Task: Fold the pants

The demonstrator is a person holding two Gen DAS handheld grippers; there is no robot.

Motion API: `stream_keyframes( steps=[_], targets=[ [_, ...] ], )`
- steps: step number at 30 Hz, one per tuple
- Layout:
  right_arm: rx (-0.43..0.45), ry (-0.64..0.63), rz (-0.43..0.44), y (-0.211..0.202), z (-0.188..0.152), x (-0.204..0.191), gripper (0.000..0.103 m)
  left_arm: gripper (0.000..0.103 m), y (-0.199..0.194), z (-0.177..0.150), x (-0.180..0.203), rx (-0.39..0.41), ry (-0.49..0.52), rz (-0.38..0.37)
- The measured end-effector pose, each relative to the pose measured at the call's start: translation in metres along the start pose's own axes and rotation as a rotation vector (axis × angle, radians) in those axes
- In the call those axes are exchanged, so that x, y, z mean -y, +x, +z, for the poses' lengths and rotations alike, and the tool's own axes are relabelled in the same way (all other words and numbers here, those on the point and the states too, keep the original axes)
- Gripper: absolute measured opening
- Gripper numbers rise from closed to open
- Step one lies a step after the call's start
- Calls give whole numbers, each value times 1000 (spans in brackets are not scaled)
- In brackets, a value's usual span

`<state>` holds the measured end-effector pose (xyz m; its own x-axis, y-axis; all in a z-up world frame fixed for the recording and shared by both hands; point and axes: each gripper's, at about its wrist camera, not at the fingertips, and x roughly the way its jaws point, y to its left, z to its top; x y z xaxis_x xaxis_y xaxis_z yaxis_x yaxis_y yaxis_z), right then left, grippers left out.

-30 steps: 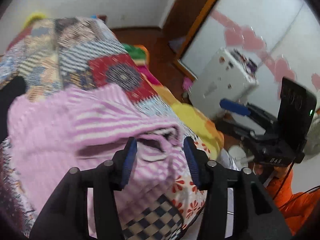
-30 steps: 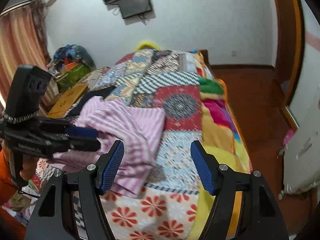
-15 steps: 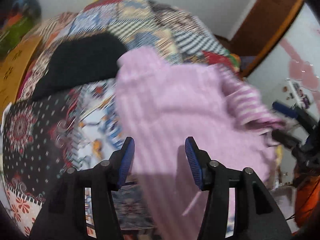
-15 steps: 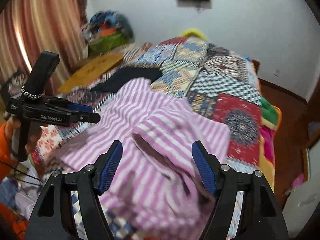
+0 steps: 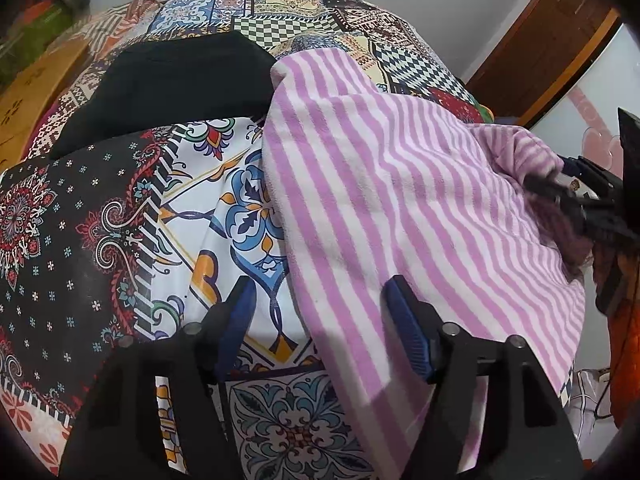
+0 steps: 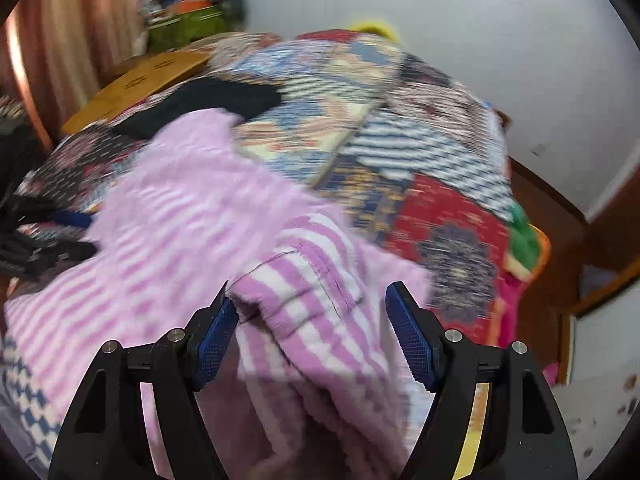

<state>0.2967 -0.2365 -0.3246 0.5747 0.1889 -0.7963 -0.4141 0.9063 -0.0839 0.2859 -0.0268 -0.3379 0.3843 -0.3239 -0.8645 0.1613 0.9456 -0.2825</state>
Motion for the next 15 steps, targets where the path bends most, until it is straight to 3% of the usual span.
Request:
stream_keyframes(
  steps=[6,11,15],
  targets=[
    [-12,118,-179,-18,-17,57,71,69,-6,-1,3,-1,11,30],
    [29,164,-154,-66,-45,59,71,68,-22,-8,8,3,33,65],
    [48,163,-60,-96,-74,32,71,68,-31,-21,9,-6,29,64]
  ],
)
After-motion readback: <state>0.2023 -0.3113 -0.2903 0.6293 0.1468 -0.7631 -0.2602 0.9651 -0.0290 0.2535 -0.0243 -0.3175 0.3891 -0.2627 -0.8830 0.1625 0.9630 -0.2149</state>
